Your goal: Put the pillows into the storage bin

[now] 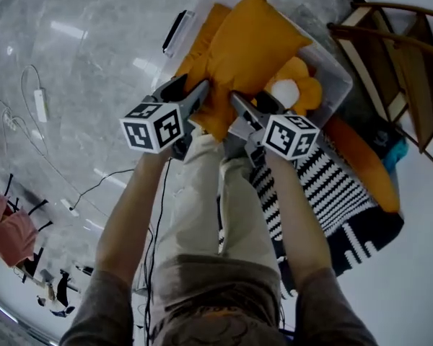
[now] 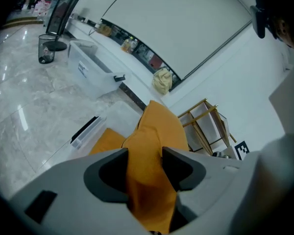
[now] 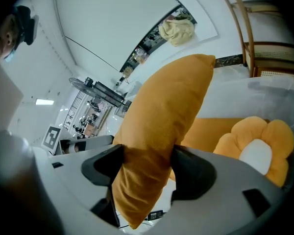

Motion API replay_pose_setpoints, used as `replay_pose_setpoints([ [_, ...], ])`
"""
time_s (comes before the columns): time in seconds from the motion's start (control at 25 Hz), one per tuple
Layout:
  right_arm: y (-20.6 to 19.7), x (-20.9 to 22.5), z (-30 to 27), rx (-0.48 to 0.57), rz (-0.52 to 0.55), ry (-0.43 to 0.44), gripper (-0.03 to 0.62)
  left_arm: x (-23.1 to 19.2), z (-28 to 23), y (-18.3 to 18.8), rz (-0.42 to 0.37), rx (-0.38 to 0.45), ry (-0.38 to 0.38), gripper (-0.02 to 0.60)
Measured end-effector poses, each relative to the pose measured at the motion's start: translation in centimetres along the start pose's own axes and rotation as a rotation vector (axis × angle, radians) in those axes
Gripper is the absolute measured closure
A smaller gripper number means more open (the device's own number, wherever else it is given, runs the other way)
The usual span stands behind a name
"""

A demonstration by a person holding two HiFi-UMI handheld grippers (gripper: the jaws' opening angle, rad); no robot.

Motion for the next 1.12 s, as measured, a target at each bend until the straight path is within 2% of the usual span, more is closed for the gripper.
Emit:
replay_pose_setpoints([
  [0.2, -0.1, 0.9, -2.1, -0.013, -0.017, 0.0, 0.285, -2.0, -0.8, 0.0, 0.025, 0.02, 0.029, 0.374],
  [0.28, 0.0, 1.8, -2.6, 0.001, 0.011, -0.048, 0.248, -3.0, -1.2, 0.0, 0.004, 0.041, 0.068, 0.339],
  [0.4, 0.4, 3.7, -2.6, 0.038, 0.053, -0.164, 0.215, -3.8, -1.6, -0.3, -0.075, 0.035, 0.113, 0.316],
  [0.64, 0.4, 4.3, -1.9, 0.064, 0.042, -0.156, 0.206, -2.8, -2.7, -2.0, -0.106, -0.032, 0.078, 0.316],
  [0.88, 2.1, 1.7, 1.2, 0.103, 0.088, -0.112, 0.209, 1.4, -1.7, -0.5, -0.146, -0.022, 0.028, 0.316],
  [1.0, 3.2, -1.2, 4.8, 0.114, 0.12, -0.073, 0.215, 5.5, 0.6, 0.8, -0.161, -0.014, -0.009, 0.318],
  [1.12, 5.0, -4.6, 9.3, 0.138, 0.157, -0.044, 0.223, 10.6, 3.7, 2.6, -0.216, -0.011, -0.033, 0.318],
])
Point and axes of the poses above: the fingertips, and each gripper's own axes: z backward along the fingers, x to its right, y out of its top, the point moved 5 cm from there along z, backward along the fingers, and after that the axes turned 2 degrees about z, right-handed, at the moved point
